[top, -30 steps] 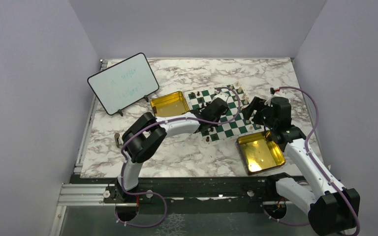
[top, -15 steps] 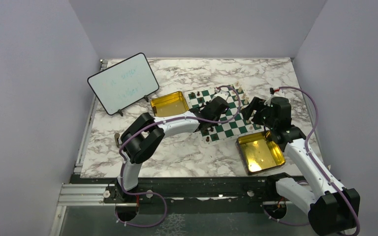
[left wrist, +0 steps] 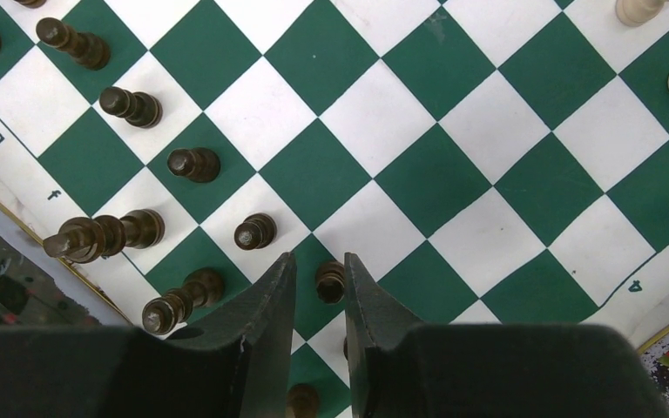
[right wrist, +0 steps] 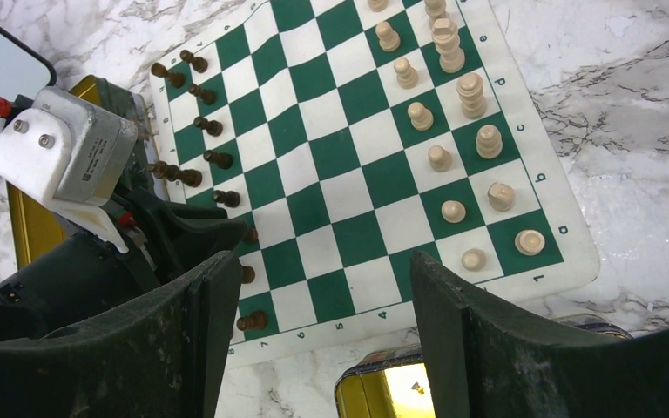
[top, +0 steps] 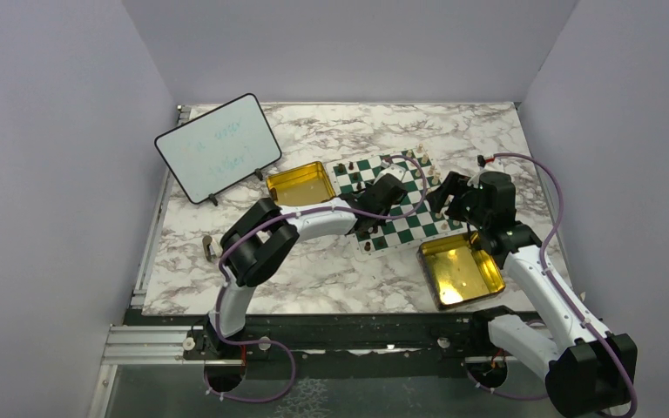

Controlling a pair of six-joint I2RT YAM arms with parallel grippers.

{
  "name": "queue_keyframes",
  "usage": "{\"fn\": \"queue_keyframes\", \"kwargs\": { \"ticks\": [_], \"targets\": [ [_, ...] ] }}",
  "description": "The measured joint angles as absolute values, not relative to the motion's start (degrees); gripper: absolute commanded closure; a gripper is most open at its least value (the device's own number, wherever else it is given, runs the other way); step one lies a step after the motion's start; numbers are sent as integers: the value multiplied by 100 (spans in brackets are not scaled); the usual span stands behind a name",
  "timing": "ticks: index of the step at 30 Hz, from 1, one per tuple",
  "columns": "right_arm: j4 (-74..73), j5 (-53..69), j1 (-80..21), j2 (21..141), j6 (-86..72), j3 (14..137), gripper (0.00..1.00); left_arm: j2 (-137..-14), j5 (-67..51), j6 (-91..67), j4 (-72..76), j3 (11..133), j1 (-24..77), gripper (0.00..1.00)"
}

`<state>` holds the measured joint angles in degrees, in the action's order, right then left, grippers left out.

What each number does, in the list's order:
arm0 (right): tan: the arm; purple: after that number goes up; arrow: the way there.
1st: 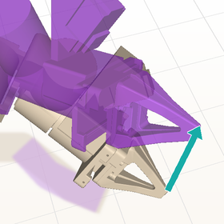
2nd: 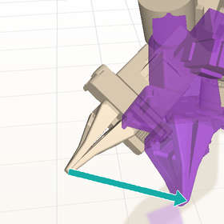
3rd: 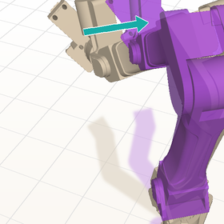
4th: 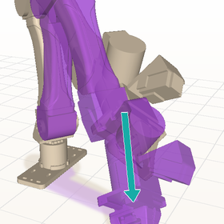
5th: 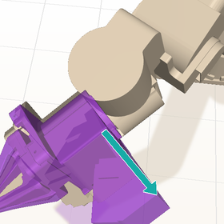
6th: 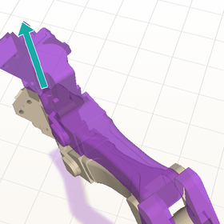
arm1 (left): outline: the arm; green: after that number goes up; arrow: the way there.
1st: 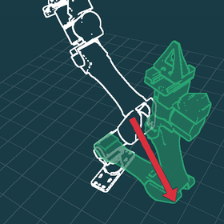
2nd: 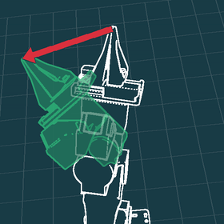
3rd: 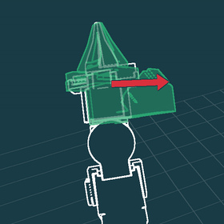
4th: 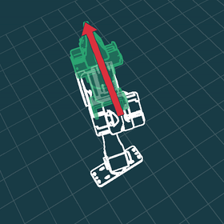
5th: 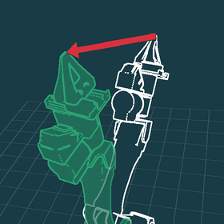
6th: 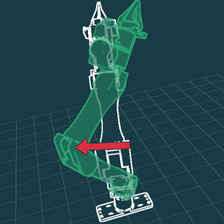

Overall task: Set up the chess pieces on the board
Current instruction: Place the chess piece on the chessboard.

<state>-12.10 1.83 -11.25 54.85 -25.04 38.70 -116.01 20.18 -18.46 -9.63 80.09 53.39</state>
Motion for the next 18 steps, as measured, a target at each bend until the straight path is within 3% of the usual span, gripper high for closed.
{"fn": "queue_keyframes", "kwargs": {
  "ticks": [18],
  "targets": [
    [-1210, 183, -1125, 5485, -2504, 3872, 25, -11649, 2018, -1927, -947, 7999, 5332, 74]
  ]
}}
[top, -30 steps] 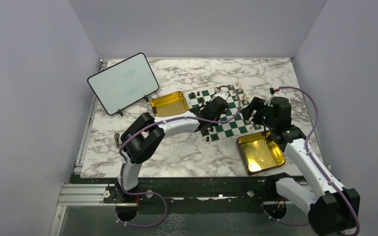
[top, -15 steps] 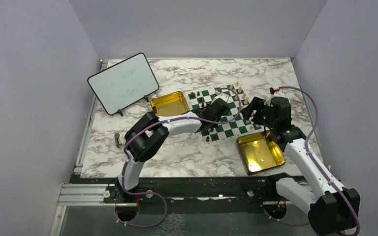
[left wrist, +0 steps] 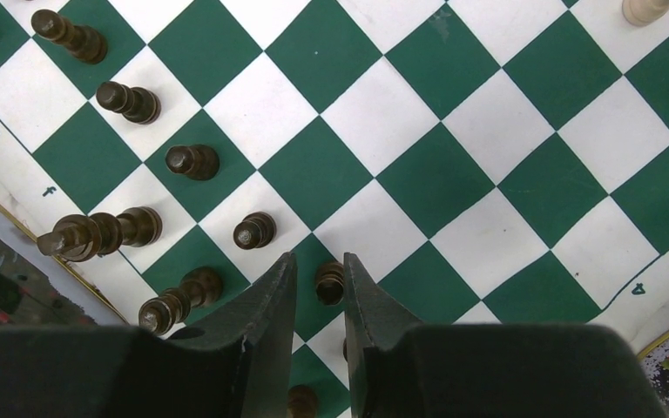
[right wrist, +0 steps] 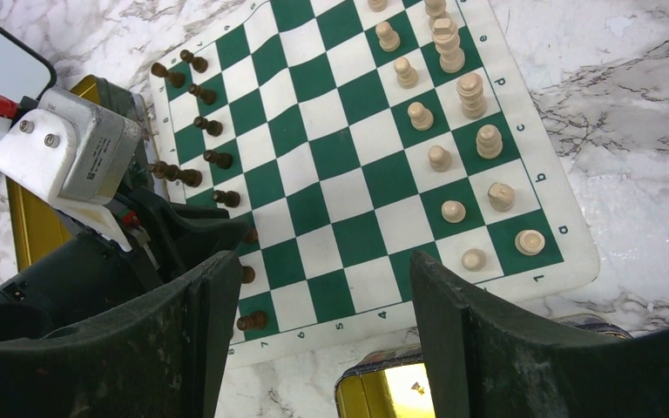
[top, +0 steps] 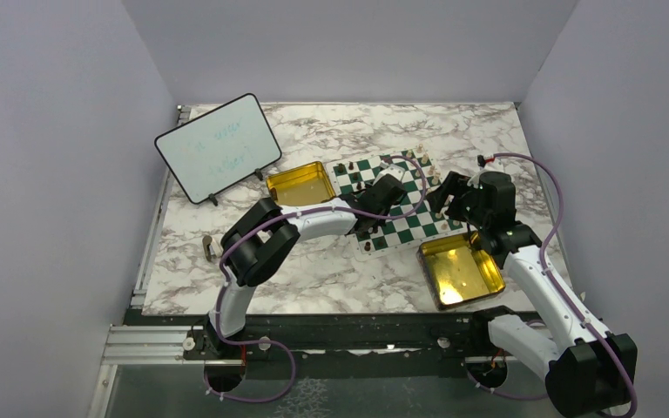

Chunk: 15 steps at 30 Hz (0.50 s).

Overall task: Set up the chess pieces on the board
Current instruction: Place the chess piece on the chessboard.

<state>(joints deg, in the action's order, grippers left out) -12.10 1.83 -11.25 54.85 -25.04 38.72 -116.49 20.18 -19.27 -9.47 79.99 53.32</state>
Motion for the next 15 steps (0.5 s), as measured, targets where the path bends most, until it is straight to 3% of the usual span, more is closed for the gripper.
{"fn": "queue_keyframes", "kwargs": {
  "ticks": [15],
  "targets": [
    [-1212, 183, -1125, 5485, -2506, 3872, 25, -11653, 2016, -1968, -921, 7920, 5332, 81]
  ]
}}
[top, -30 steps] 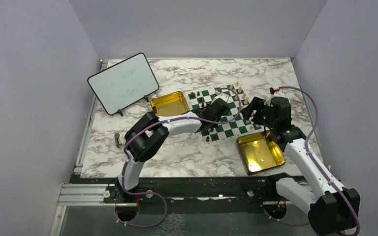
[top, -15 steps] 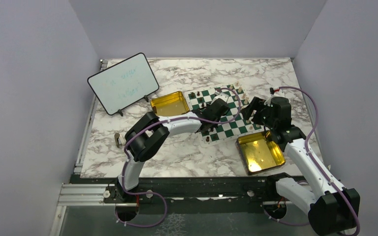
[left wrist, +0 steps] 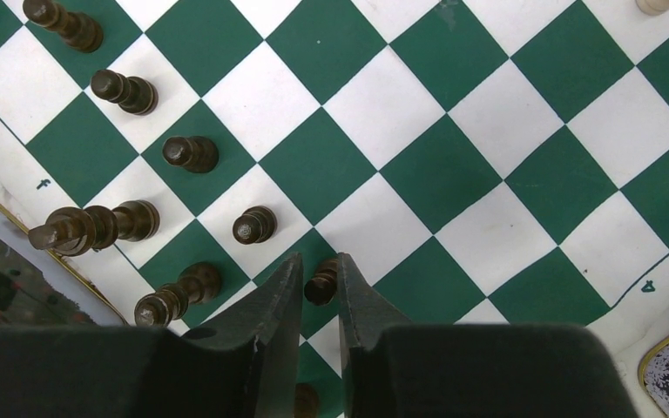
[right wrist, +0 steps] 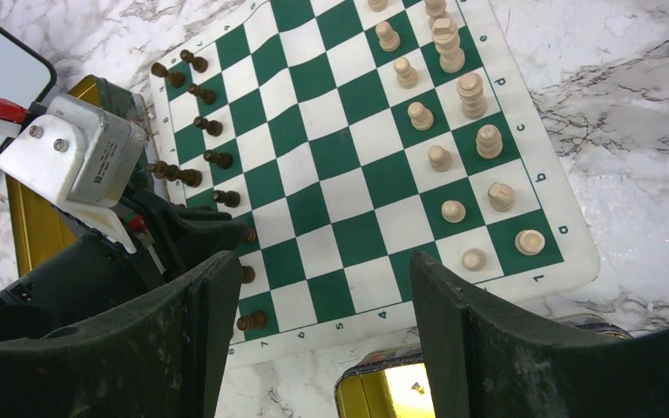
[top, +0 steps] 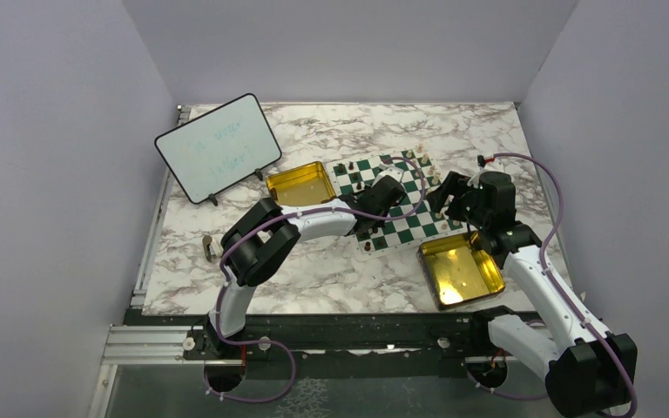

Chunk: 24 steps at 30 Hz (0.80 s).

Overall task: Set up the chess pieces on the board
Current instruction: Place the chess piece on the chessboard.

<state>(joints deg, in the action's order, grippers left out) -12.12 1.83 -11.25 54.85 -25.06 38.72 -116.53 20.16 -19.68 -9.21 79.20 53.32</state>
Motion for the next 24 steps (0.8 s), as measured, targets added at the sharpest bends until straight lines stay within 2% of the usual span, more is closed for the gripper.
{"fn": "queue_keyframes", "kwargs": {
  "ticks": [8, 24],
  "targets": [
    [-1210, 185, -1125, 5485, -2506, 3872, 25, -11653, 1994, -1968, -928, 7920, 5332, 86],
    [-1210, 211, -1125, 5485, -2508, 3872, 25, -11653, 2169, -1905, -956, 7911, 5332, 87]
  ]
}}
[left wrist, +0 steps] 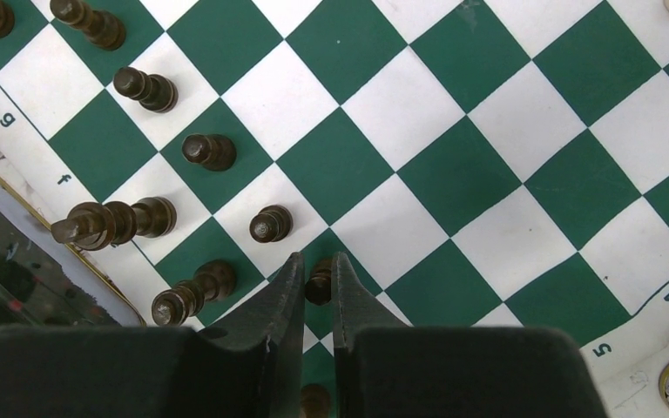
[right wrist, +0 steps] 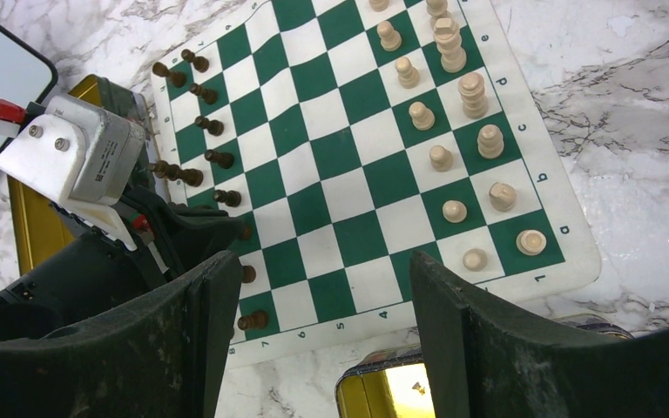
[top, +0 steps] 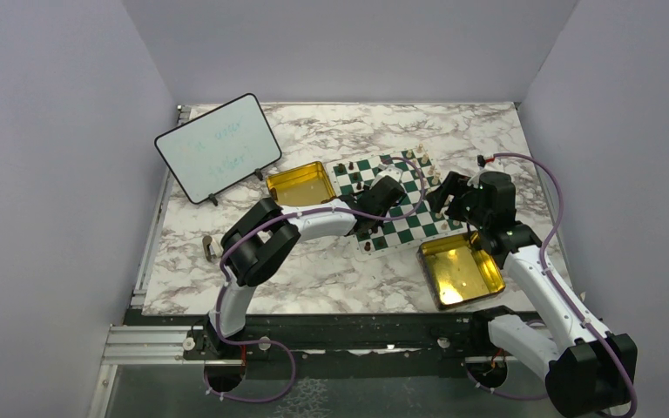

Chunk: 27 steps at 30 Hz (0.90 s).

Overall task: Set up the chess pieces on the board
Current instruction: Place the chess piece on the chessboard.

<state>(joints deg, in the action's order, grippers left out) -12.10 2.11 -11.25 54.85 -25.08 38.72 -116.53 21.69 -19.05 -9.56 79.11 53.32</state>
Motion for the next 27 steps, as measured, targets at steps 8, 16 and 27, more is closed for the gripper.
{"fn": "queue_keyframes", "kwargs": {
  "ticks": [8, 16, 27],
  "targets": [
    [-1208, 228, -1125, 5485, -2512, 3872, 25, -11653, 2235, -1885, -956, 7898, 5332, 87],
    [-1208, 235, -1125, 5485, -2552, 3872, 25, -11653, 2233, -1883, -958, 7896, 5332, 87],
    [-1146, 294, -1125, 5524, -2609, 3835, 25, -11646, 2231, -1876, -1129, 7944, 5332, 87]
  ]
}}
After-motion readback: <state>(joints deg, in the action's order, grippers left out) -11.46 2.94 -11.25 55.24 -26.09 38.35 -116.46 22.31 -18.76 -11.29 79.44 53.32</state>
